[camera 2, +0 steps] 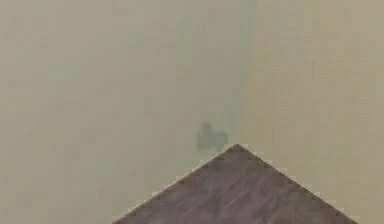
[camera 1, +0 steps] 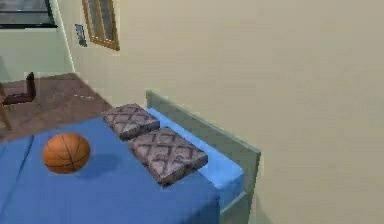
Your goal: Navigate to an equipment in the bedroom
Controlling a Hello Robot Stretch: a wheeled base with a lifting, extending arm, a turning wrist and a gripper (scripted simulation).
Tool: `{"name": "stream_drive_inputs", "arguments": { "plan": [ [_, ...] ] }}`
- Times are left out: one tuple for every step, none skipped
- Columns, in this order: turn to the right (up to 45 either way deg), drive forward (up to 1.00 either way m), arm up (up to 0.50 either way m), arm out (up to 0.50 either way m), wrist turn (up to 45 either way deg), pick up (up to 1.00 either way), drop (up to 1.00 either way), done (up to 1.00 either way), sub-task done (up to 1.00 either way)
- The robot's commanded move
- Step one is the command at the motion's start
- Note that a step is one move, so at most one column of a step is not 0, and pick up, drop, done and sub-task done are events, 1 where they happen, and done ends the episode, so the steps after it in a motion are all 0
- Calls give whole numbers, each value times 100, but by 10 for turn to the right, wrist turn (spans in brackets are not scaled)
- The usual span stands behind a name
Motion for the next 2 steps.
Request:
{"name": "stream_drive_inputs", "arguments": {
  "plan": [
    [-330, 0, 0, 0, 0, 0, 0, 0, 0],
    [0, 0, 0, 0, 0, 0, 0, 100, 0]
  ]
}}
